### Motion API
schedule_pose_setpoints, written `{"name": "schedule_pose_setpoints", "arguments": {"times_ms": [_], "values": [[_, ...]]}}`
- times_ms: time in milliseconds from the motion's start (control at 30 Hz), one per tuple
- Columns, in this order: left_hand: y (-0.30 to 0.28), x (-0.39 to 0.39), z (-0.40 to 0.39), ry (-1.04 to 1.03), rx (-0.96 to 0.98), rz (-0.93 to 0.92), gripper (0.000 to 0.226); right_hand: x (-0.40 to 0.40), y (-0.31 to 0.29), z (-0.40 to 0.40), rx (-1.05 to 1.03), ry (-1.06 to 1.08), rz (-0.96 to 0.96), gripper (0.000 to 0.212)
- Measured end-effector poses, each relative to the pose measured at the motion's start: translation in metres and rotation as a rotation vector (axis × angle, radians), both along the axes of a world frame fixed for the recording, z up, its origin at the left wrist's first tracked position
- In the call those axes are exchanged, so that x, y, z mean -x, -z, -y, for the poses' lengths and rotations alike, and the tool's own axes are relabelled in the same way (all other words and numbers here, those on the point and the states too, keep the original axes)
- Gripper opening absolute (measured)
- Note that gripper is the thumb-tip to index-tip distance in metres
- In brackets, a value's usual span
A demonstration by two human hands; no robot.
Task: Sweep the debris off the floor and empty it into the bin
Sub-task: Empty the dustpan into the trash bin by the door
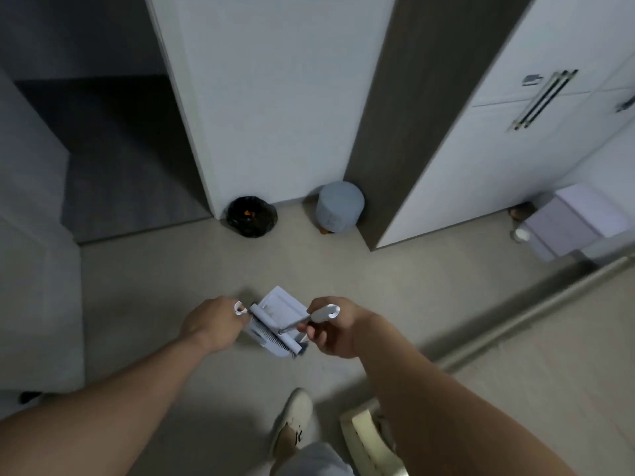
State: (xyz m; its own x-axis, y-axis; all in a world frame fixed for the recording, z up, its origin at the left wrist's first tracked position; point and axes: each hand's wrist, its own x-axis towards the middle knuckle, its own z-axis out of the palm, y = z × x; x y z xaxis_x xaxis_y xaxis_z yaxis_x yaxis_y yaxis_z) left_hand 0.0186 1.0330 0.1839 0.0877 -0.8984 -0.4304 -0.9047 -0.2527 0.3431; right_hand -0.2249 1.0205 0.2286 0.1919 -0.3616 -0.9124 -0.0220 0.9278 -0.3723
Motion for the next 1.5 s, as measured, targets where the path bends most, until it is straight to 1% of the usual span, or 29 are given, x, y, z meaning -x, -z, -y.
{"name": "schedule_pose_setpoints", "arguments": {"times_ms": [100, 167, 267, 367, 500, 600, 633, 667, 767, 900, 1000, 1100, 1167, 1233, 1300, 1367, 1500], "values": [[0.003, -0.003, 0.062, -0.055, -0.001, 0.000, 0.031, 0.001, 0.003, 0.076, -0.061, -0.054, -0.007, 0.011], [0.004, -0.005, 0.103, -0.084, -0.010, -0.015, 0.031, 0.003, 0.003, 0.124, -0.106, -0.095, -0.027, 0.015], [0.000, -0.010, 0.157, -0.125, -0.027, -0.020, 0.027, 0.001, -0.002, 0.184, -0.206, -0.203, -0.009, 0.013], [-0.002, -0.022, 0.206, -0.161, -0.011, 0.023, 0.022, -0.012, -0.009, 0.237, -0.198, -0.289, -0.018, 0.013], [0.008, -0.050, 0.275, -0.224, -0.025, -0.002, 0.025, -0.034, -0.002, 0.305, -0.175, -0.308, -0.064, 0.013], [0.015, -0.074, 0.328, -0.212, -0.028, -0.041, 0.027, -0.052, 0.008, 0.354, -0.173, -0.310, -0.070, 0.015], [0.019, -0.090, 0.362, -0.195, -0.023, -0.049, 0.029, -0.067, 0.012, 0.382, -0.182, -0.310, -0.065, 0.014], [0.020, -0.095, 0.372, -0.183, -0.034, -0.054, 0.030, -0.072, 0.012, 0.390, -0.183, -0.303, -0.074, 0.012], [0.026, -0.119, 0.417, -0.142, -0.048, -0.051, 0.025, -0.095, 0.012, 0.427, -0.197, -0.287, -0.077, 0.010], [0.029, -0.161, 0.492, -0.148, -0.071, -0.058, 0.023, -0.137, 0.018, 0.493, -0.191, -0.259, -0.101, 0.010], [0.034, -0.184, 0.536, -0.148, -0.125, -0.090, 0.026, -0.159, 0.020, 0.532, -0.206, -0.266, -0.081, 0.011], [0.037, -0.199, 0.578, -0.187, -0.163, -0.125, 0.026, -0.171, 0.025, 0.576, -0.201, -0.302, -0.100, 0.012], [0.037, -0.205, 0.605, -0.232, -0.177, -0.141, 0.032, -0.175, 0.026, 0.608, -0.196, -0.337, -0.108, 0.012], [0.040, -0.209, 0.626, -0.275, -0.186, -0.148, 0.033, -0.175, 0.026, 0.636, -0.192, -0.353, -0.114, 0.010], [0.045, -0.211, 0.646, -0.335, -0.165, -0.157, 0.028, -0.171, 0.025, 0.663, -0.198, -0.366, -0.085, 0.008], [0.046, -0.209, 0.665, -0.388, -0.161, -0.165, 0.028, -0.163, 0.028, 0.693, -0.204, -0.394, -0.055, 0.008], [0.046, -0.201, 0.700, -0.406, -0.188, -0.156, 0.030, -0.142, 0.032, 0.744, -0.224, -0.418, -0.029, 0.013]]}}
